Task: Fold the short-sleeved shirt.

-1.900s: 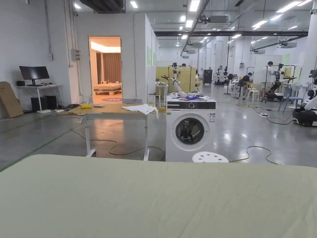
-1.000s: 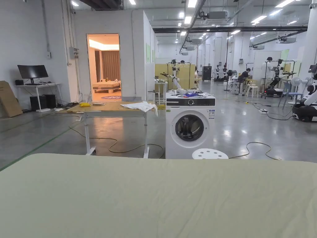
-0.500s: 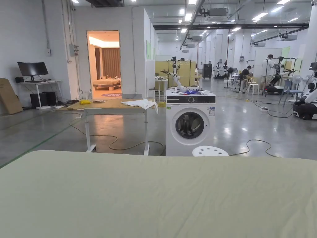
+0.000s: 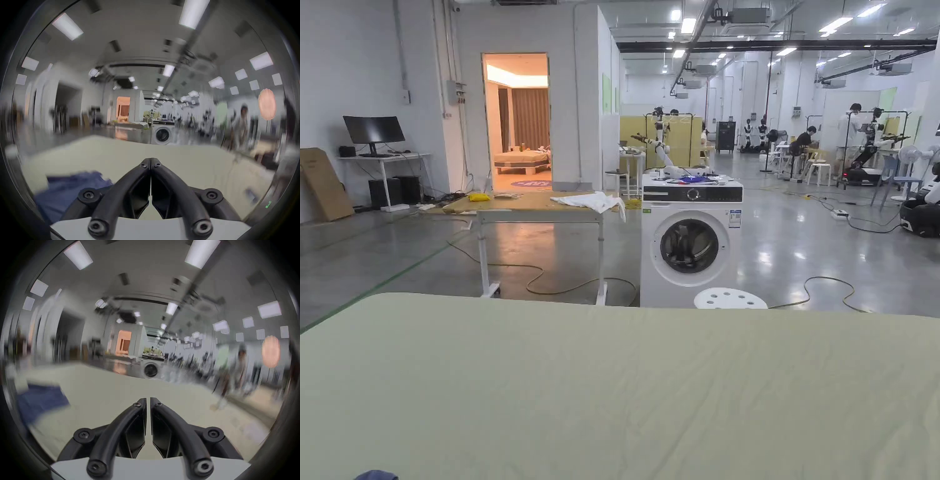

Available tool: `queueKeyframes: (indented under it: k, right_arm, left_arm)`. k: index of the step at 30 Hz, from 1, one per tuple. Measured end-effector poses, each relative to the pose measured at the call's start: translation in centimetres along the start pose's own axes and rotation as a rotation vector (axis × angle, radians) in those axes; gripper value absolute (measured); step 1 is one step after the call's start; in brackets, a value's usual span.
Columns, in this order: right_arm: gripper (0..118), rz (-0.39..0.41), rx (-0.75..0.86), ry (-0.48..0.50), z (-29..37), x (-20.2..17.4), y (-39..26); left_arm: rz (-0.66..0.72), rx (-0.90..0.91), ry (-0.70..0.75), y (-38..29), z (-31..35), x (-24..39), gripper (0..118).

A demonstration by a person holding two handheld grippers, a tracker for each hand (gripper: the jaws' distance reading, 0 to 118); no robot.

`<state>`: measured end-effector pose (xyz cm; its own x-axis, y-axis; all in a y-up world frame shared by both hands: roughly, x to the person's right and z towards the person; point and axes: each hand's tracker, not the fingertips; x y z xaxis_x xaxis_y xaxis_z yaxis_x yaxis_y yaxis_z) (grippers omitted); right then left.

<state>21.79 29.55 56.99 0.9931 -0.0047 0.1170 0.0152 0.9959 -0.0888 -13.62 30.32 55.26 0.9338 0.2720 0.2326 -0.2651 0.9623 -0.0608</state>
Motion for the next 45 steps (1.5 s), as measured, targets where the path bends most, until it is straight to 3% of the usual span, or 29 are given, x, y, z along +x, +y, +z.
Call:
queueKeyframes:
  k: [1,2,5,7,9,14,21,24,28,29,33,38,45]
  right_arm:
    - [4,-0.064,-0.015,0.023,-0.2,1.4,-0.1]
    - [4,-0.073,-0.036,0.015,-0.4,1.9,-0.5]
    - [4,0.067,-0.043,-0.041,-1.1,1.7,-1.8]
    - [4,0.046,-0.04,-0.026,-1.1,1.3,-1.7]
    - [4,-0.024,-0.033,0.028,-1.0,1.3,-1.1]
    - [4,0.008,-0.047,0.081,-1.8,-0.9,-1.4]
    - [4,-0.02,-0.063,0.221,-3.3,-3.1,-1.9]
    - [4,-0.006,-0.078,0.264,-3.4,-4.1,-2.3]
    - [4,0.011,-0.127,0.326,-2.8,-4.2,-3.5]
    - [4,0.016,-0.146,0.327,-2.8,-4.1,-3.9]
    - [4,0.009,-0.235,0.298,-2.9,-3.3,-5.2]
    - [4,0.004,-0.29,0.221,-2.9,-2.2,-6.2]
    - [4,-0.003,-0.332,0.139,-2.5,-1.1,-7.3]
  left_arm:
    - [0.025,-0.011,-0.001,-0.3,0.1,-0.5,0]
    - [0.006,-0.031,-0.003,-0.5,0.1,-0.8,0]
    - [-0.149,-0.054,0.055,-0.9,0.3,0.2,0]
    - [-0.143,-0.041,0.044,-0.8,0.5,0.0,0]
    - [-0.136,-0.044,0.032,-0.8,0.6,0.0,0]
    - [-0.159,-0.041,0.069,-0.6,1.6,-0.4,0]
    - [-0.217,-0.07,0.185,0.1,3.2,-2.3,0]
    - [-0.256,-0.173,0.211,0.0,2.9,-4.2,18]
    - [-0.223,-0.334,0.166,-1.0,-0.2,-8.9,72]
    - [-0.208,-0.398,0.154,-1.5,-1.7,-10.6,77]
    - [-0.1,-0.557,0.166,-3.1,-8.4,-16.5,78]
    - [-0.226,-0.684,0.153,-5.6,-16.7,-20.2,83]
    - [-0.199,-0.873,0.211,-9.8,-24.4,-23.8,82]
